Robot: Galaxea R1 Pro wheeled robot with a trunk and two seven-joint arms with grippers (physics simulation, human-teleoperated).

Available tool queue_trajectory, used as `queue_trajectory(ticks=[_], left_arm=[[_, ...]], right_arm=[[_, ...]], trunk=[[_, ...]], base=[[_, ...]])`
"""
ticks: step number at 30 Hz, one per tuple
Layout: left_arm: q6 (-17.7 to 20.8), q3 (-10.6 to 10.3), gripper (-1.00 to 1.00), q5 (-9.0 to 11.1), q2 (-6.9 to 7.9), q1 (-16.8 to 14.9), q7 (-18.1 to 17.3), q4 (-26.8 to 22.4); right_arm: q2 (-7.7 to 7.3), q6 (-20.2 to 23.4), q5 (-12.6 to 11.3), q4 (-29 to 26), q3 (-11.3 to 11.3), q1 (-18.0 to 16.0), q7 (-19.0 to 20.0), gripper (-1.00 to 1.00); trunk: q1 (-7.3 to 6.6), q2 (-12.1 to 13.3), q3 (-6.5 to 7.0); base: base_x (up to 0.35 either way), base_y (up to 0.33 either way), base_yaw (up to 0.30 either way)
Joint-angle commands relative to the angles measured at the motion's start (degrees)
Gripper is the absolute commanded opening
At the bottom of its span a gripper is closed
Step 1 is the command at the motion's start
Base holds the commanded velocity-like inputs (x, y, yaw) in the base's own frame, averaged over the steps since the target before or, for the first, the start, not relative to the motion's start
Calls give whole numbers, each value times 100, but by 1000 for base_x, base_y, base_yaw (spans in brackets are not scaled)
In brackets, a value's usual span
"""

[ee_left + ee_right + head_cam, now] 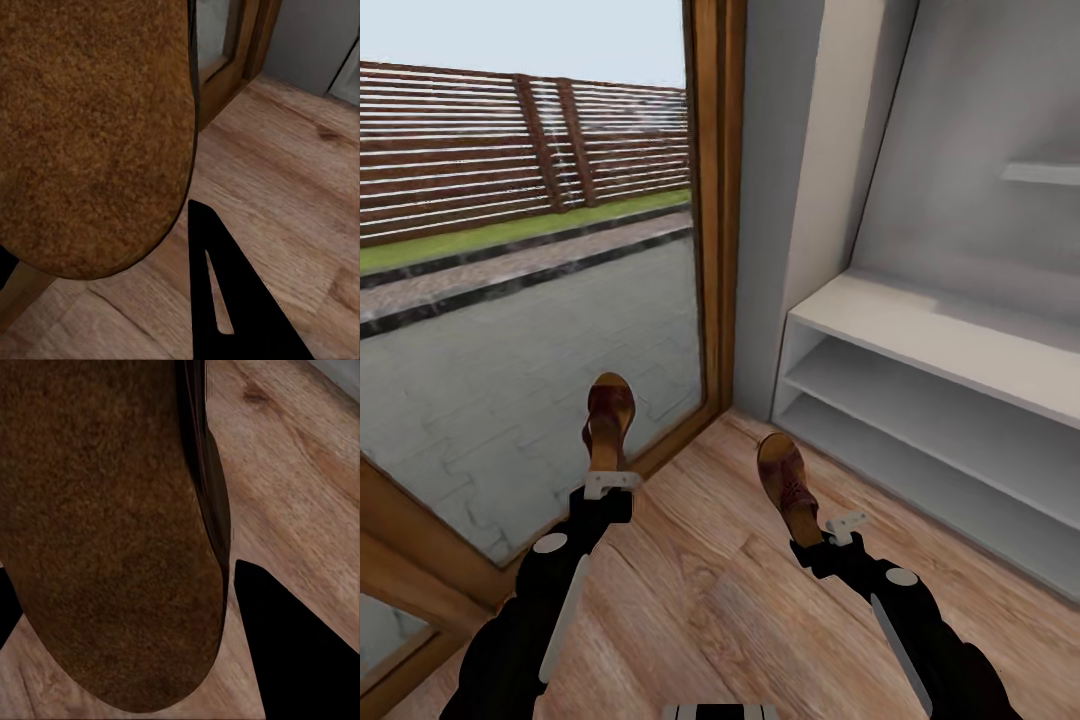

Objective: Pick up the two gym shoes and the two sandals from the corridor floor and place them onto the hallstand (shoe rack) in the corridor, making sure they are on the rack and not on the floor. Arrange them so the two gym shoes are next to each other and the two sandals are next to each other.

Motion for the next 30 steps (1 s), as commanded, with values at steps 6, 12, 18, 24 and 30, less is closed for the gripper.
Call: queue_trajectory(ticks=[6,12,18,24,30], left_arm=[[27,0,-100,-34,-3,-3,0,-6],[27,2,-100,-34,-2,-3,0,-6],[27,2,-100,-34,-1,-3,0,-9],[27,4,-100,-41,0,-2,0,-14],[27,4,-100,-40,1,-3,0,-15]], right_arm=[[-4,39,-13,-7,4,-1,1,-100],[-4,39,-20,-11,-2,-2,1,-100],[-4,39,-20,-6,-3,-2,1,-100],[-4,39,-21,-2,-3,-3,1,-100],[-4,39,-21,-2,-3,-2,1,-100]], trunk=[[1,-2,6],[1,-2,34],[1,-2,64],[1,-2,96],[1,-2,129]], base=[[120,151,-139],[7,7,-284],[0,0,-287],[0,0,-283],[0,1,-279]])
